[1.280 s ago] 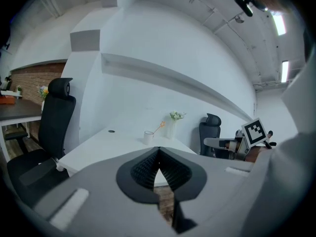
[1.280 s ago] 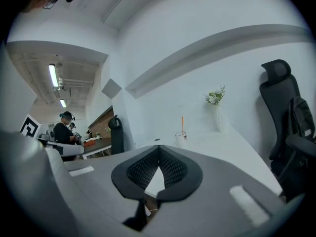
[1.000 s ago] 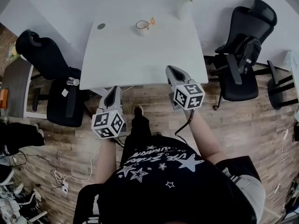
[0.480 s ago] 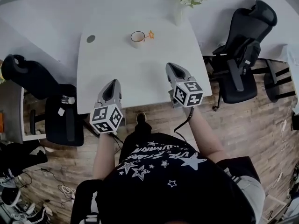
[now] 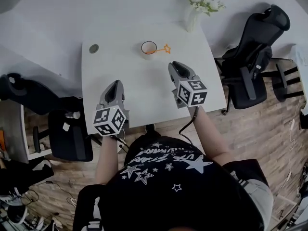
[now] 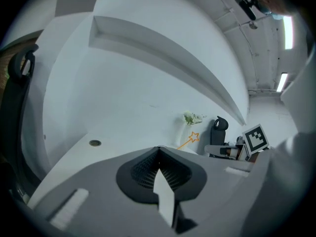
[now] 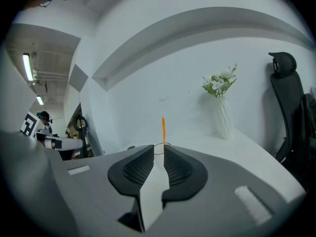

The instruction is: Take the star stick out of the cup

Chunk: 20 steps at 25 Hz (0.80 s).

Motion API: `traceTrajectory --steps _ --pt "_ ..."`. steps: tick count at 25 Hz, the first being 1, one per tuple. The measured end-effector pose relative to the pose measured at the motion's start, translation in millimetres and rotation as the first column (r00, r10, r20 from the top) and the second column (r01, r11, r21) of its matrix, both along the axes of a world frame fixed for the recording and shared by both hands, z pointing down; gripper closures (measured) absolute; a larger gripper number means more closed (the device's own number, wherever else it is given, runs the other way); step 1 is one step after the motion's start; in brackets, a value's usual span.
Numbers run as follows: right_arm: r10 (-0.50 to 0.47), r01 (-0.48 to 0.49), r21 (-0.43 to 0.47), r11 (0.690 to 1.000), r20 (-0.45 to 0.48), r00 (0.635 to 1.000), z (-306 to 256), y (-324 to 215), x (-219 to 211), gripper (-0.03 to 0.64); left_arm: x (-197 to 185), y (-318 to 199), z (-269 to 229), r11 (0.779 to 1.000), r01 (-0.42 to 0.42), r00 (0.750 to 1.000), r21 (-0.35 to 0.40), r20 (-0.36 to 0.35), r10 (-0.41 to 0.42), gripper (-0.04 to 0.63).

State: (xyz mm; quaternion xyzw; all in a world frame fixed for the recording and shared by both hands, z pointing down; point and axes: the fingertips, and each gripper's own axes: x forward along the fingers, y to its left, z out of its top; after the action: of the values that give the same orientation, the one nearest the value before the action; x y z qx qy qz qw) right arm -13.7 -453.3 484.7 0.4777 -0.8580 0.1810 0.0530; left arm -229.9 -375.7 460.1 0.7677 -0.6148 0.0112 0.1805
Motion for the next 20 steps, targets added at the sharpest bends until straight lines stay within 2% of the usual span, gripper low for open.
traceTrajectory --steps 9,15,20 --pt "0.029 -0.029 -0.028 0.999 -0.001 1.000 9.5 -43.2 -24.7 0.488 -24.3 -36.8 8.7 1.000 -0.026 1.000 -0.012 -0.009 0.026 0.592" --pt "0.054 -0.054 -0.041 0.998 -0.001 0.999 17.1 -63.0 -35.7 0.489 -39.2 -56.6 13.1 0.999 -0.032 0.999 -0.018 -0.011 0.032 0.592" --pt "0.039 -0.040 -0.031 0.999 -0.028 0.999 19.3 -70.9 -44.8 0.534 -43.7 -67.3 19.1 0.999 -0.037 0.999 -0.028 -0.014 0.037 0.592"
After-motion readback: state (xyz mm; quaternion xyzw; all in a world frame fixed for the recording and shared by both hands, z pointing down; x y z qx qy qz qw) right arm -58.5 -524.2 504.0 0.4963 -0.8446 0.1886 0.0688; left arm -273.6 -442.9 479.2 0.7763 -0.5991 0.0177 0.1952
